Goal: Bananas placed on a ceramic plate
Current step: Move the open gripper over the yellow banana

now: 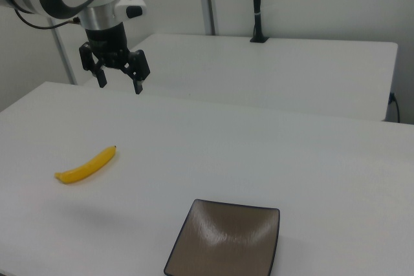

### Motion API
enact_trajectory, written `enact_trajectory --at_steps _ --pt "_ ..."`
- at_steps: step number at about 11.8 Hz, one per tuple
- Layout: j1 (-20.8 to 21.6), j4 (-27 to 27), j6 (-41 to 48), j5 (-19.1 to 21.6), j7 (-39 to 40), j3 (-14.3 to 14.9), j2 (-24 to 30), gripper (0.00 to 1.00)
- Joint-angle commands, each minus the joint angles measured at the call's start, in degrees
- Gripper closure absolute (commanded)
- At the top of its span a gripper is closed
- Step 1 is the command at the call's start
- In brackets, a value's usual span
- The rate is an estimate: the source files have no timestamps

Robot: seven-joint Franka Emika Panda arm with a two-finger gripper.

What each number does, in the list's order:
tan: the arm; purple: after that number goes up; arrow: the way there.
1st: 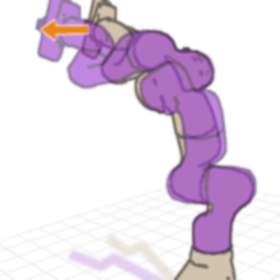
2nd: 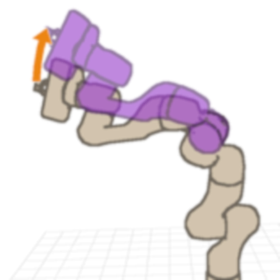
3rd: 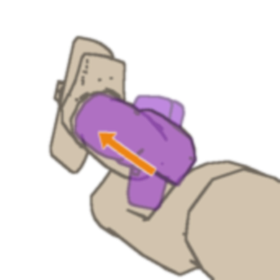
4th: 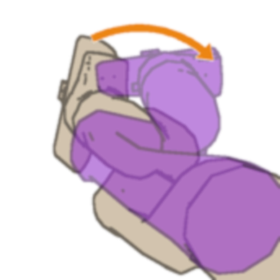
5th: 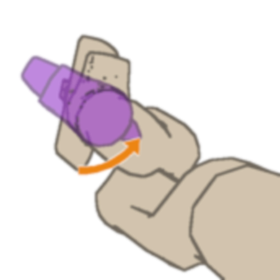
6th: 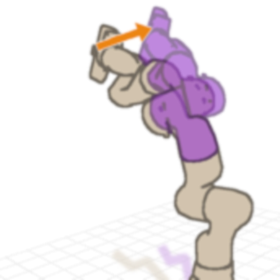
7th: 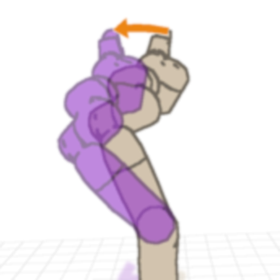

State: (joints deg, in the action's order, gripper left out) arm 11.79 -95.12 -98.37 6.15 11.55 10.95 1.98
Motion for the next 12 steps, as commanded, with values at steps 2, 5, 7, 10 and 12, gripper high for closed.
enact_trajectory --at_steps 2,5,7,10,12 --pt "0.08 -2.09 -1.38 0.61 0.41 -0.32 -0.75 0.00" --pt "0.17 -2.44 -3.05 0.70 0.76 -0.67 -1.19 0.00" --pt "0.16 -2.44 -2.36 0.70 0.58 -1.37 -0.84 0.00" --pt "0.52 -1.66 -2.18 0.70 0.14 -3.03 -0.93 0.00" --pt "0.43 0.01 -2.18 0.62 -1.60 -6.54 -0.75 0.00"
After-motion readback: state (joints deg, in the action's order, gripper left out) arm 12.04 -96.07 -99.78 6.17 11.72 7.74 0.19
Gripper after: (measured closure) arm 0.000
